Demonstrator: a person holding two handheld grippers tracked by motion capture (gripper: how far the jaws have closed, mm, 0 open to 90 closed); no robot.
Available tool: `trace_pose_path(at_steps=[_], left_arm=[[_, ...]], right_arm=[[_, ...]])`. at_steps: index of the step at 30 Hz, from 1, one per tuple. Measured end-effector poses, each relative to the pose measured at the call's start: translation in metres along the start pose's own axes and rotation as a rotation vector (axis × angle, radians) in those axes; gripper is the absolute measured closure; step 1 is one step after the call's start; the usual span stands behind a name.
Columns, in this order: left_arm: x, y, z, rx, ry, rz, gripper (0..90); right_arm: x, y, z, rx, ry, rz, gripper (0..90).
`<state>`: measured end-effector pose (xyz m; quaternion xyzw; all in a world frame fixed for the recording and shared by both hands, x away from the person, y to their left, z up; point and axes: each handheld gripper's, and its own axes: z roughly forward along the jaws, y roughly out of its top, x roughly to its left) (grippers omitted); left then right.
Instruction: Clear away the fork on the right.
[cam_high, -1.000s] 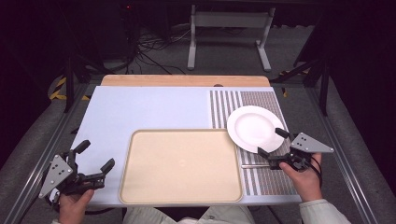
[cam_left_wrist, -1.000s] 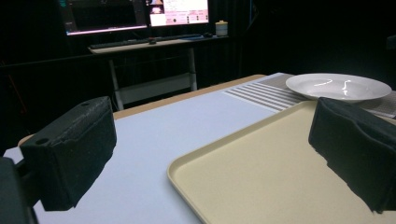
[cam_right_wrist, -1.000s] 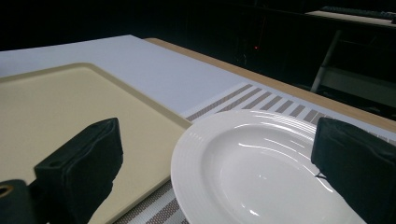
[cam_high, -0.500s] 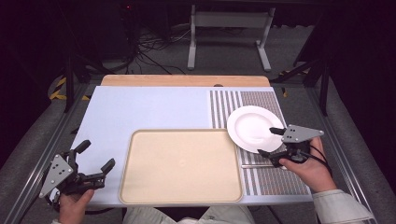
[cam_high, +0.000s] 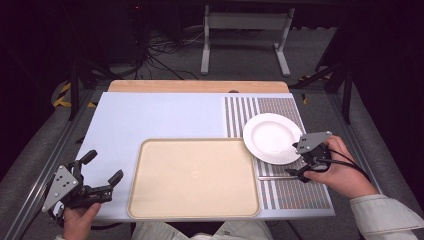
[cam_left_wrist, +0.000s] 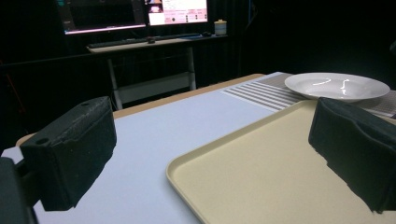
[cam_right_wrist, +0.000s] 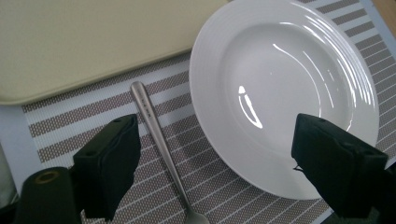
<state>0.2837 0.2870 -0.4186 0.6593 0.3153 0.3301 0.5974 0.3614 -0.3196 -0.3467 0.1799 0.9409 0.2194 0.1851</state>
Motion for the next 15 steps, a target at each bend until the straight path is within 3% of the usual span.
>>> trace_pose_path(at_steps=[4,7,15], left_arm=[[-0.0001,0.0001,0.0000,0.002,-0.001,0.001,1.7],[-0.0002,-0.0002,0.0006,0.002,0.000,0.000,1.8],[0.0000,0.0000,0.0001,0.001,0.001,0.000,1.9]], right_arm=[[-0.0019,0.0007,0.0003,0.037,0.016,-0.012,16.7],[-0.0024,0.0030,-0.0006,0.079,0.063,-0.023,17.0],[-0.0042,0.0070,0.0013,0.172,0.117,-0.064,17.6]])
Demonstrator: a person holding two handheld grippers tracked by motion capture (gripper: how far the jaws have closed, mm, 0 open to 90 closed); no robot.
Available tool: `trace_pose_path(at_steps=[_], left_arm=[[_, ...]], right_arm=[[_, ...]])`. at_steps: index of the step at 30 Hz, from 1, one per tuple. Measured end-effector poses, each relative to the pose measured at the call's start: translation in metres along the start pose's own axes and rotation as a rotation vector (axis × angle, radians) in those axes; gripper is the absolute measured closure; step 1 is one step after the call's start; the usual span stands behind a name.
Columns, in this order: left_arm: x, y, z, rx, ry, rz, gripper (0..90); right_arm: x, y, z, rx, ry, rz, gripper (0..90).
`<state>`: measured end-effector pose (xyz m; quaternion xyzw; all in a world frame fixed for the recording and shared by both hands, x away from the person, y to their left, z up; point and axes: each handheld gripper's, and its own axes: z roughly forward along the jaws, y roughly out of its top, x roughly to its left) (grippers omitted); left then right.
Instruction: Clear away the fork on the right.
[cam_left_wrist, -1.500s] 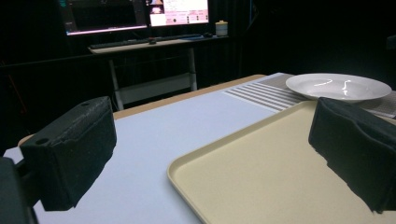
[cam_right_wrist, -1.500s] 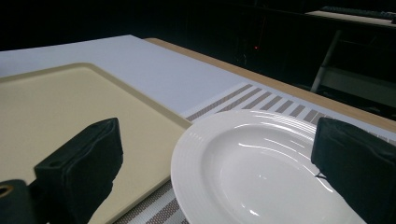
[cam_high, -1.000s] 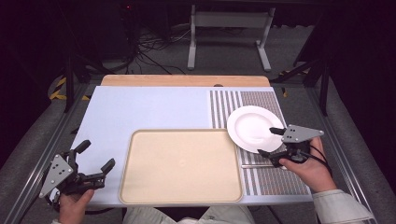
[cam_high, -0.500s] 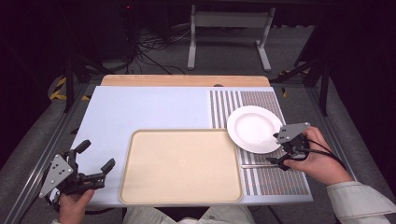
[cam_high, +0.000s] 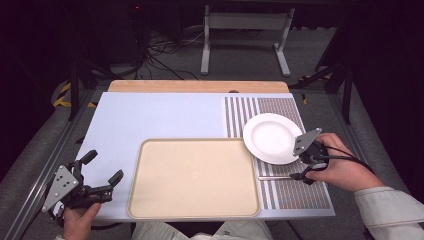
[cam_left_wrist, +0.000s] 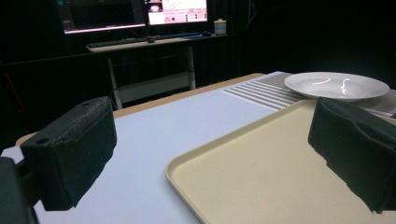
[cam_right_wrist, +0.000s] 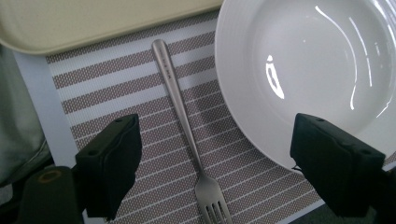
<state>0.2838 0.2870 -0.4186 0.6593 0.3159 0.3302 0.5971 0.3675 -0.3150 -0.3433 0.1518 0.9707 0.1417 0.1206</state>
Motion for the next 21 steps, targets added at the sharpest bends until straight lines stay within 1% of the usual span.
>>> trace_pose_path(at_steps=[2,4,6,7,8,10,14,16,17,21], left_arm=[[0.000,0.000,0.000,0.001,0.000,0.001,1.9],[0.000,0.000,0.000,0.002,0.000,0.003,2.0],[-0.001,0.000,0.000,0.001,-0.001,0.001,2.0],[-0.001,0.000,0.000,0.000,-0.002,0.001,2.0],[-0.001,0.000,0.000,0.000,-0.002,0.001,2.0],[-0.001,0.001,0.000,0.001,-0.001,0.003,2.0],[-0.001,0.000,0.000,0.001,-0.004,0.001,2.0],[-0.001,0.000,0.000,0.001,-0.003,0.002,1.9],[-0.001,0.001,0.000,0.000,-0.003,0.002,1.9],[-0.001,0.000,0.000,0.001,-0.004,0.001,1.9]], right_arm=[[0.000,0.000,0.001,0.016,0.000,0.002,17.7],[0.000,-0.001,0.002,0.035,0.013,0.001,17.6],[0.000,-0.002,0.004,0.050,0.040,0.001,16.8],[0.001,-0.003,0.005,0.061,0.069,0.005,16.9],[0.002,-0.004,0.006,0.073,0.080,0.011,16.9],[0.002,-0.004,0.008,0.099,0.085,0.006,17.1],[0.002,-0.006,0.012,0.111,0.098,-0.007,17.9],[0.001,-0.007,0.014,0.115,0.095,-0.012,18.1],[0.001,-0.008,0.017,0.127,0.109,-0.005,18.4],[0.000,-0.012,0.025,0.155,0.125,-0.005,20.5]])
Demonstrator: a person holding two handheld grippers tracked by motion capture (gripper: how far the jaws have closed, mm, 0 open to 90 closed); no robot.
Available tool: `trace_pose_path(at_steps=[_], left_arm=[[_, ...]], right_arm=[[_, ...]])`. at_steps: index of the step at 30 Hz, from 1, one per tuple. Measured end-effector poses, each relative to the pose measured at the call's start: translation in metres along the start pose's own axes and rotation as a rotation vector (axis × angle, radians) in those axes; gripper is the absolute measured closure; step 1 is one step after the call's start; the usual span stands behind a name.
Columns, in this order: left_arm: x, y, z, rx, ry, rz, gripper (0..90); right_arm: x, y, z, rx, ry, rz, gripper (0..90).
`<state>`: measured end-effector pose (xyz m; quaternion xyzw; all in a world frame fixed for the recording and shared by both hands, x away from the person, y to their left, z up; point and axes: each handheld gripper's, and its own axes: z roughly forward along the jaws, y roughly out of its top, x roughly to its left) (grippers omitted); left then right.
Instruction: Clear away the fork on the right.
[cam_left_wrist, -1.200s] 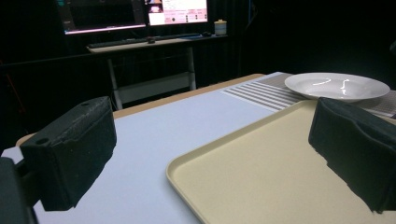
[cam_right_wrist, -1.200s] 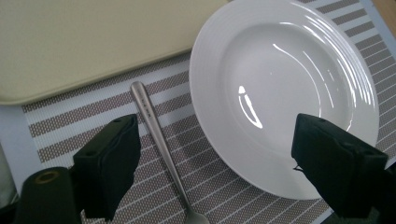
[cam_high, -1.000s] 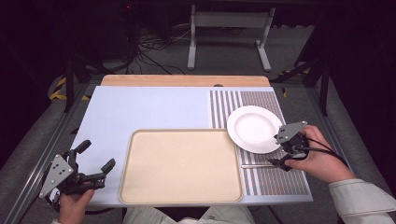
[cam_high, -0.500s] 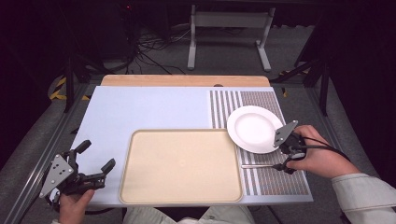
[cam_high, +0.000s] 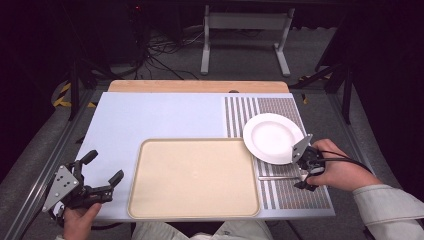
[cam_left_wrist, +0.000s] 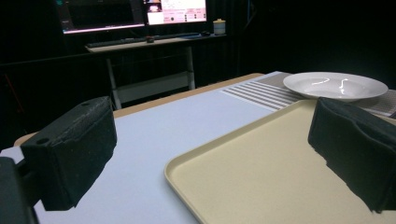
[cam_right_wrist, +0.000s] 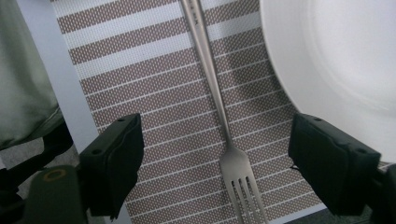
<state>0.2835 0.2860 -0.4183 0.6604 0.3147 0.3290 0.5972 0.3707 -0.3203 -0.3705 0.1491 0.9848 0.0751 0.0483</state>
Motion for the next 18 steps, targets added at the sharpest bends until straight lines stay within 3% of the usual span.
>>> trace_pose_path(at_steps=[10,18], left_arm=[[0.000,0.000,0.000,-0.001,-0.001,0.001,1.9],[0.000,0.000,0.000,0.001,-0.003,0.001,1.9]], right_arm=[[-0.007,-0.005,0.021,0.028,0.000,-0.024,32.5],[-0.010,-0.006,0.030,0.019,0.004,-0.024,34.2]])
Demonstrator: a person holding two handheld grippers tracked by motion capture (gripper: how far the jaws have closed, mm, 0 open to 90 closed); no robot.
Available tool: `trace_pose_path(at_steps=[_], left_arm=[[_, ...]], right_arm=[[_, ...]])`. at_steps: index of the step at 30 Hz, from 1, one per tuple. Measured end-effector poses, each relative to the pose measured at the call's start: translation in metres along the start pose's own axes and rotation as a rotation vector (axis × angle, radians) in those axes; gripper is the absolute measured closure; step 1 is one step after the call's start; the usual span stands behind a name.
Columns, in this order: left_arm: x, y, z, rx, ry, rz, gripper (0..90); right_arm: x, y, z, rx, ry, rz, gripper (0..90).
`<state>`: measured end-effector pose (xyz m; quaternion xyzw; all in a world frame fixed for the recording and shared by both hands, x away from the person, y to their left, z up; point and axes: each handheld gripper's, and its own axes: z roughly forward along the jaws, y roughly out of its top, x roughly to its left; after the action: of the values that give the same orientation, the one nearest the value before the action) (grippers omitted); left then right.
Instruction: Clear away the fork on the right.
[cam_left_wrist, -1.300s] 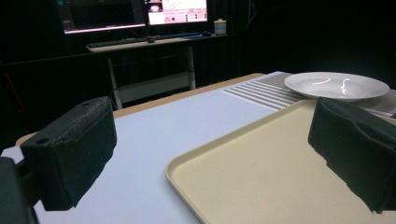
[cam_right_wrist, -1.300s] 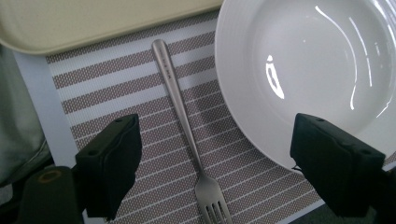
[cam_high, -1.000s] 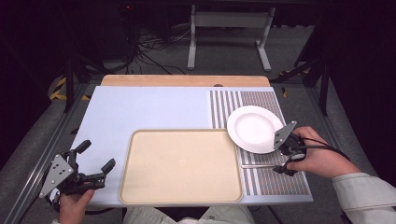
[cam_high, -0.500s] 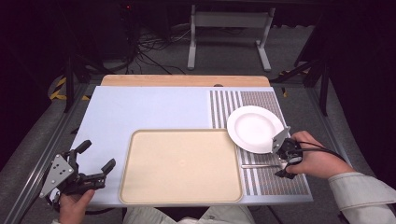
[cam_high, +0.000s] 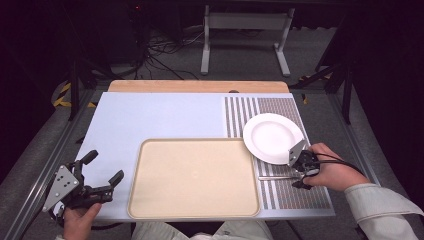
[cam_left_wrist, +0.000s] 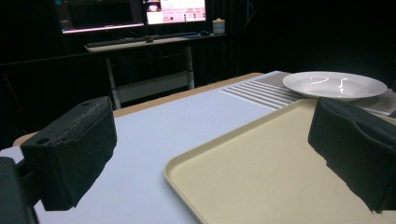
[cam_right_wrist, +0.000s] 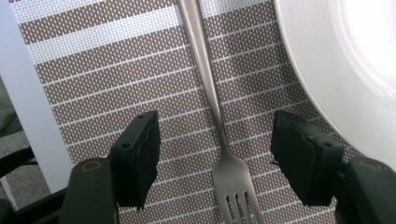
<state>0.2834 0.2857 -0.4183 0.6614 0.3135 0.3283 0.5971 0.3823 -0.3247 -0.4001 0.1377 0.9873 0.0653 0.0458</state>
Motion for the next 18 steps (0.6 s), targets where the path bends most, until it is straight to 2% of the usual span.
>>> trace_pose_path(at_steps=[10,14,18], left_arm=[[0.000,0.000,0.000,0.000,0.001,0.001,1.9],[0.000,0.000,0.000,0.000,0.000,0.000,1.9],[0.000,0.000,0.000,0.000,-0.001,0.001,1.9]], right_arm=[[-0.001,0.003,0.014,0.007,0.035,-0.011,35.5],[-0.001,0.003,0.016,0.009,0.034,-0.009,35.9],[-0.002,0.002,0.014,0.003,0.038,-0.012,40.9]])
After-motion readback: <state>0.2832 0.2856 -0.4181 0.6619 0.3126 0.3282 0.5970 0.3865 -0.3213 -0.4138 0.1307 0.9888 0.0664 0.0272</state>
